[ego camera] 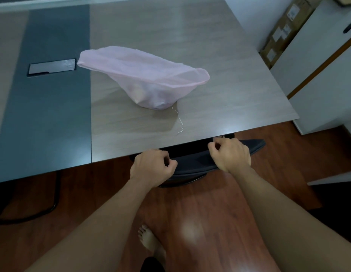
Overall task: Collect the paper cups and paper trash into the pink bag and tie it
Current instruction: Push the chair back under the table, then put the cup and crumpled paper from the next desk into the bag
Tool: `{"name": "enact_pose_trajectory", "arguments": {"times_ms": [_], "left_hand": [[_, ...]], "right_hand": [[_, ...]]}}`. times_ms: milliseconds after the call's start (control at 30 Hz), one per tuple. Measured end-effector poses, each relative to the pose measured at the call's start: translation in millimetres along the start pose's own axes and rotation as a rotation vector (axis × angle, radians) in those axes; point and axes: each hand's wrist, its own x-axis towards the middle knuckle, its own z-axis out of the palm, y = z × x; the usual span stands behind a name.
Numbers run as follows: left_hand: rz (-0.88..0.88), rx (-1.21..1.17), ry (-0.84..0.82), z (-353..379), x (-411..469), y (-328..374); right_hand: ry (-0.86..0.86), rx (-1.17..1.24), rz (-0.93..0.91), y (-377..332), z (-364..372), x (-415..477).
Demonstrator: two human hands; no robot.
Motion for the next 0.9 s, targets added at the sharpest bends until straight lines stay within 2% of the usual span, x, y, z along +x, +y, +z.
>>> {"name": "enact_pose_trajectory", "arguments": {"times_ms": [133,233,300,367,433,633,767,900], "left_hand": [[-0.011,-0.021,-0.041,-4.0,-5.6,0.8],[-0.03,-0.093,-0.123,-9.2,-5.9,1.4],[-0.088,-0.293,-0.212,-15.6,-3.0,-0.9],[-0.176,-0.608,-0.267,-23.4,3.5,-5.7],[-0.224,-0.789,-0.234,-36.4,15.0,-13.1],[-0.37,-1.1,-0.041,-110.0,63.9,-23.9],[-0.507,-1.305,-0.034,-142.1,95.2,-25.8],[-0.579,-1.457,-0.044,-155.1,122.7,-21.2]], "right_hand": [[-0.125,-0.027,0.031,-5.5,-7.1,-1.8],[-0.202,0.157,0.066,-11.5,-16.0,-1.9],[-0.172,0.297,0.068,-21.0,-28.6,-4.2],[-0.121,0.317,0.037,-32.4,-46.1,-5.2],[-0.066,0.326,0.008,-45.9,-64.6,-2.7],[0.09,0.367,-0.065,-88.4,-120.9,28.3],[0.186,0.347,-0.234,-117.7,-144.3,60.4],[0.193,0.289,-0.396,-140.1,-149.3,105.8]]}}
